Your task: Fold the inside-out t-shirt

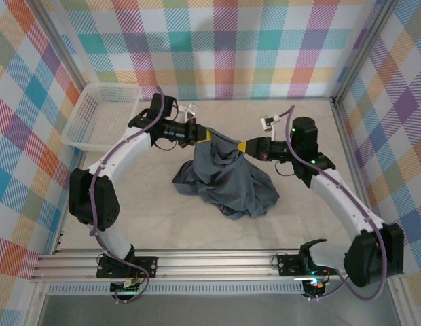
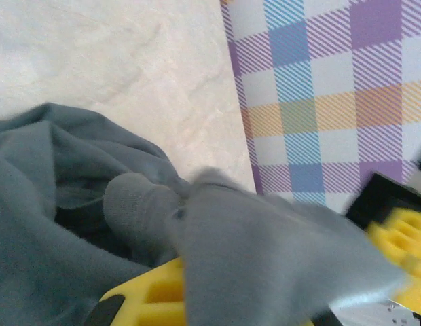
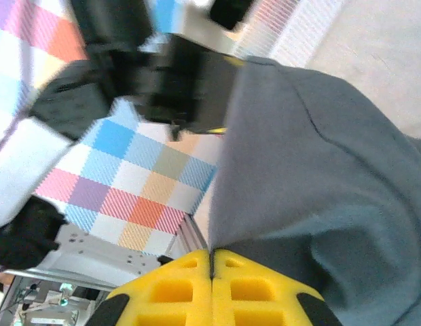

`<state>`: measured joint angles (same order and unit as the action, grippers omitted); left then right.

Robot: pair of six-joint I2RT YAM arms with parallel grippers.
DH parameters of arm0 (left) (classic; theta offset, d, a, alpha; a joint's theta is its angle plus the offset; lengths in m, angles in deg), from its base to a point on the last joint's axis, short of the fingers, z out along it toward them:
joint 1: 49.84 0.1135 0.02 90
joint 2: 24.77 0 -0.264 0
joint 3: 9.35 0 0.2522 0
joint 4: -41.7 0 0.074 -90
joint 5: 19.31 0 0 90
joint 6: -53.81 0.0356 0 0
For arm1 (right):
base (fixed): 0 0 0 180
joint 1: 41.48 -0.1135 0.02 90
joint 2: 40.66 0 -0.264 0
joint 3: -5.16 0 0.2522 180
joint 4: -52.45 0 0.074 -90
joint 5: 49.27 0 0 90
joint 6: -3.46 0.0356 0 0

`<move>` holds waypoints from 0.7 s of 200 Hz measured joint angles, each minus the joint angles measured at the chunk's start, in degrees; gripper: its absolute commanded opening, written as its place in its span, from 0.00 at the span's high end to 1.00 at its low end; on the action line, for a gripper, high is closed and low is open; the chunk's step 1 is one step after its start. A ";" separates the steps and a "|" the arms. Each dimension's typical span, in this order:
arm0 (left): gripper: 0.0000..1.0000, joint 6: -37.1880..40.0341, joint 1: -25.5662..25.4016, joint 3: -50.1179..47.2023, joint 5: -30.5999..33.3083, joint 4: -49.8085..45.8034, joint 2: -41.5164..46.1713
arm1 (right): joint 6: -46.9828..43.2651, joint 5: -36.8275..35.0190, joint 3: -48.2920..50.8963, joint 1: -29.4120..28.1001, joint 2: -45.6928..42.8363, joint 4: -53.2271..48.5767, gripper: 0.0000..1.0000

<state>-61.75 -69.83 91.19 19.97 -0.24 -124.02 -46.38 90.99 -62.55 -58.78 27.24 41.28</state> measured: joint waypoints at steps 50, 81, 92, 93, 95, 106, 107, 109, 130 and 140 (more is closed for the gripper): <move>0.44 2.29 0.37 -3.72 3.43 1.33 1.64 | 7.10 0.37 0.74 0.02 0.20 6.62 1.00; 0.55 4.20 -1.51 -11.41 12.48 2.84 12.68 | 8.37 0.33 0.79 0.02 2.97 6.84 1.00; 0.59 4.57 -4.44 -14.58 15.30 4.83 17.90 | 8.72 0.22 0.76 0.02 3.61 6.84 1.00; 0.59 4.70 -4.63 -14.75 15.50 4.98 18.14 | 8.74 0.22 0.76 0.02 3.63 6.84 1.00; 0.60 4.63 -5.31 -15.26 15.80 5.38 19.04 | 8.76 0.20 0.76 0.02 3.69 6.84 1.00; 0.66 5.51 -9.16 -16.74 17.55 6.84 22.16 | 8.96 0.20 0.74 0.02 4.24 6.84 1.00; 0.67 5.79 -9.68 -16.87 17.86 7.02 22.47 | 8.98 0.20 0.74 0.02 4.28 6.84 1.00; 0.69 5.88 -10.36 -17.00 18.32 7.37 22.84 | 8.98 0.22 0.72 0.02 4.37 6.84 1.00; 0.75 8.31 -15.76 -16.87 20.76 8.90 22.80 | 9.16 0.39 0.59 0.02 5.05 6.73 1.00; 0.76 8.85 -16.50 -16.46 21.33 9.11 21.09 | 9.14 0.46 0.37 0.02 5.09 6.38 1.00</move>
<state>-52.90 -86.33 74.73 41.30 8.87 -102.92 -37.24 91.45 -62.18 -58.76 32.33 47.67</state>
